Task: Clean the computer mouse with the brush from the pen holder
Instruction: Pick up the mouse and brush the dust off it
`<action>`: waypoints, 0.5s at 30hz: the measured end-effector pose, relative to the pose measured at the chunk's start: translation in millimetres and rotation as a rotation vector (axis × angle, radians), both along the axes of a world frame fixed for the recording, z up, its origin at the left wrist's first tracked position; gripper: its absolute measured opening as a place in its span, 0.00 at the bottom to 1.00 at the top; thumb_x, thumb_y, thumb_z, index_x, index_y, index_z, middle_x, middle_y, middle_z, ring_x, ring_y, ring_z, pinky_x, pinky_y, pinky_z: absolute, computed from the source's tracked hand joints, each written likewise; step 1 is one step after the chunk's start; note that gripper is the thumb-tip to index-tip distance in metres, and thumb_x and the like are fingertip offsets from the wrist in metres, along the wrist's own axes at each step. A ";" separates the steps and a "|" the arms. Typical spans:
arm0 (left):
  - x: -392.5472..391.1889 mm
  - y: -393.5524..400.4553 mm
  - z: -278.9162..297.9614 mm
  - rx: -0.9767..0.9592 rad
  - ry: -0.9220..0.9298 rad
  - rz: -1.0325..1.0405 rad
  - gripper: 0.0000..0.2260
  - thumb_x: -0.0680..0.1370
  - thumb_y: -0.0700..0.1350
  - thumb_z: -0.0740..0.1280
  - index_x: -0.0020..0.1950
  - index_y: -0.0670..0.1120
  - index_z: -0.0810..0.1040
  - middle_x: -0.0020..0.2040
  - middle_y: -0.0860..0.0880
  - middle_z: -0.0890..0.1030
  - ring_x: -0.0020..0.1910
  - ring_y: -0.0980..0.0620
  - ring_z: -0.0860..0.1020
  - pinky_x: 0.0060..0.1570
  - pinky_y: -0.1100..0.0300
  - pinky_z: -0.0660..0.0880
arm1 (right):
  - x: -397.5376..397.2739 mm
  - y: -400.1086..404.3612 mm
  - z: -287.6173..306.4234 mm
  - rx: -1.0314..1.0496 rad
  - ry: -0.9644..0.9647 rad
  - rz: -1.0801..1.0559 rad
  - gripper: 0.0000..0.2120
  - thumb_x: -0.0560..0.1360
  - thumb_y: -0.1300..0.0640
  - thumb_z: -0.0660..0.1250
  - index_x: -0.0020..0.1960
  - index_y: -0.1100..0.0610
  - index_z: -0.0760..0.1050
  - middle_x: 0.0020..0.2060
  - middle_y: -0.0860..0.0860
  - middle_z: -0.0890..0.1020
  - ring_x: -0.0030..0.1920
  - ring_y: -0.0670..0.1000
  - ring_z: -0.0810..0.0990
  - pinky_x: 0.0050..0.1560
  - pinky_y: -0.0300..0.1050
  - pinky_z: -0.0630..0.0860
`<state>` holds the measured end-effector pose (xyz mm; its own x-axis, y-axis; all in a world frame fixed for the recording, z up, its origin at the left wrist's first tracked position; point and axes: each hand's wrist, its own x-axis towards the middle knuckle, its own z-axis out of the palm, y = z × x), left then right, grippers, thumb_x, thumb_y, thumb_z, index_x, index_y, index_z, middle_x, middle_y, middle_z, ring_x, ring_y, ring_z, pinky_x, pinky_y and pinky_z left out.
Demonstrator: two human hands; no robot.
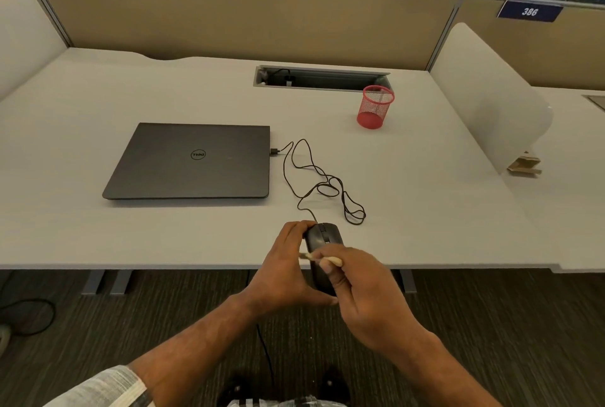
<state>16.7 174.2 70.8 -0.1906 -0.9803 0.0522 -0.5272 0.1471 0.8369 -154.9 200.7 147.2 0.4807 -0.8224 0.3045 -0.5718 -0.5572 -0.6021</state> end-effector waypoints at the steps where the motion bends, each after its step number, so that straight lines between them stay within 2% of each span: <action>1: 1.2 -0.4 -0.9 0.006 0.003 0.005 0.49 0.56 0.60 0.82 0.72 0.58 0.60 0.65 0.61 0.65 0.65 0.64 0.67 0.60 0.73 0.65 | -2.5 -1.7 1.3 -0.022 -0.032 -0.029 0.15 0.82 0.46 0.53 0.62 0.49 0.73 0.50 0.45 0.82 0.51 0.42 0.78 0.50 0.43 0.78; 4: 3.8 -2.0 -3.8 0.015 -0.001 0.015 0.51 0.55 0.60 0.83 0.72 0.56 0.60 0.66 0.60 0.66 0.64 0.62 0.68 0.61 0.75 0.63 | -8.4 -6.2 4.0 -0.077 -0.069 -0.120 0.18 0.82 0.44 0.52 0.61 0.51 0.74 0.50 0.48 0.83 0.49 0.46 0.80 0.47 0.45 0.80; 7: 4.1 -2.5 -5.5 0.018 0.005 0.017 0.51 0.55 0.60 0.83 0.72 0.56 0.61 0.65 0.60 0.66 0.64 0.63 0.68 0.59 0.77 0.64 | -9.3 -5.8 1.7 -0.033 -0.030 -0.116 0.18 0.82 0.46 0.52 0.60 0.53 0.76 0.49 0.47 0.82 0.49 0.46 0.80 0.47 0.47 0.79; 12: 4.6 -4.3 -3.2 0.005 0.036 0.029 0.47 0.57 0.60 0.80 0.72 0.55 0.62 0.65 0.57 0.68 0.64 0.65 0.68 0.61 0.75 0.65 | -2.4 7.1 -4.2 0.029 0.055 -0.022 0.13 0.81 0.45 0.52 0.56 0.46 0.73 0.45 0.41 0.80 0.45 0.41 0.76 0.46 0.36 0.73; 15: 7.6 -7.3 -1.9 0.000 0.030 0.036 0.48 0.57 0.61 0.81 0.71 0.57 0.61 0.64 0.58 0.68 0.64 0.66 0.67 0.61 0.76 0.64 | -4.3 7.8 -3.7 0.021 -0.010 -0.018 0.16 0.82 0.44 0.51 0.58 0.47 0.74 0.46 0.41 0.81 0.47 0.40 0.77 0.48 0.38 0.75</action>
